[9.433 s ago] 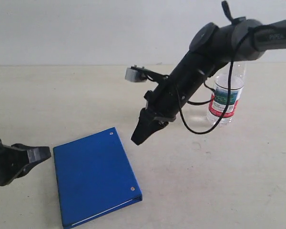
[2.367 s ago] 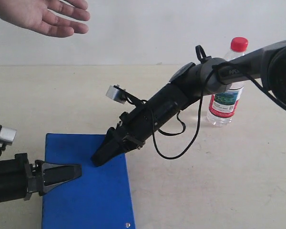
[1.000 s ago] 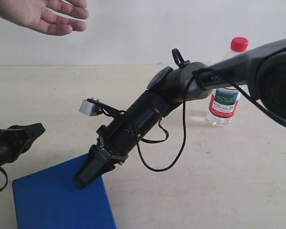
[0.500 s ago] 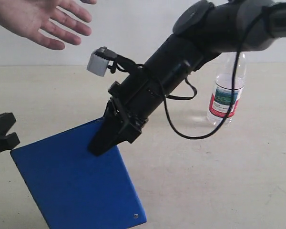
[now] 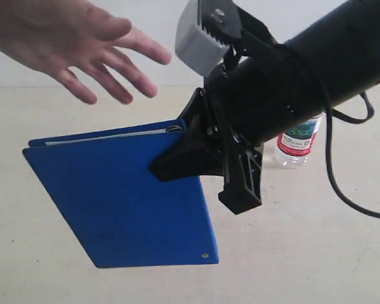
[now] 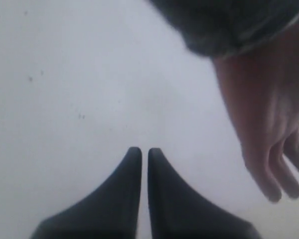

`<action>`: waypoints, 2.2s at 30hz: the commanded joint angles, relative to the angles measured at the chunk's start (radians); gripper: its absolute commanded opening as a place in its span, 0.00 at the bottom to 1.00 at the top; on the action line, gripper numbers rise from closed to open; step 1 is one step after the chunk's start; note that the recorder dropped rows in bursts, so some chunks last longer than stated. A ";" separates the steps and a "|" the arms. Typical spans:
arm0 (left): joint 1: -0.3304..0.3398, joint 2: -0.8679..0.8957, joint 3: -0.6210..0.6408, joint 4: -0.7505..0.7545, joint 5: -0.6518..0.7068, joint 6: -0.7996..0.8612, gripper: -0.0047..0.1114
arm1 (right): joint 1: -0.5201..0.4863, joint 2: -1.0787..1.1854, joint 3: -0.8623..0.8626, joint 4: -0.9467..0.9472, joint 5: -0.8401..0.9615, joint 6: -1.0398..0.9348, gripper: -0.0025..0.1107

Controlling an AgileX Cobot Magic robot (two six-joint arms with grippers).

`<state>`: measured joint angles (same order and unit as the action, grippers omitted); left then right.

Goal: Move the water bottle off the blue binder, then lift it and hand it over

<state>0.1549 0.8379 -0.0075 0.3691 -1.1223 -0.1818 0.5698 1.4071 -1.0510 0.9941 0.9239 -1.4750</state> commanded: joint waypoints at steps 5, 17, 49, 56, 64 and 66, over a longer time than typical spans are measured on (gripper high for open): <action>-0.005 -0.360 0.008 0.038 0.311 -0.082 0.08 | 0.000 -0.059 0.088 0.340 -0.205 -0.313 0.02; -0.005 -0.451 0.008 0.038 0.555 -0.143 0.08 | 0.000 -0.062 0.016 0.493 -0.217 -0.426 0.02; -0.005 -0.451 0.008 0.031 0.652 -0.143 0.08 | -0.002 -0.837 0.036 -0.247 -0.332 0.457 0.02; -0.003 -0.451 0.008 0.009 0.652 -0.143 0.08 | -0.002 -1.407 0.825 0.259 -1.017 0.549 0.02; -0.003 -0.451 0.008 0.009 0.659 -0.143 0.08 | -0.002 -1.407 1.014 0.381 -1.480 0.942 0.02; -0.003 -0.451 0.008 0.009 0.659 -0.143 0.08 | -0.002 -1.407 0.976 0.184 -1.388 0.942 0.02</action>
<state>0.1549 0.3903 -0.0027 0.3895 -0.4704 -0.3154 0.5698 0.0094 -0.0367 1.4025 -0.5401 -0.5551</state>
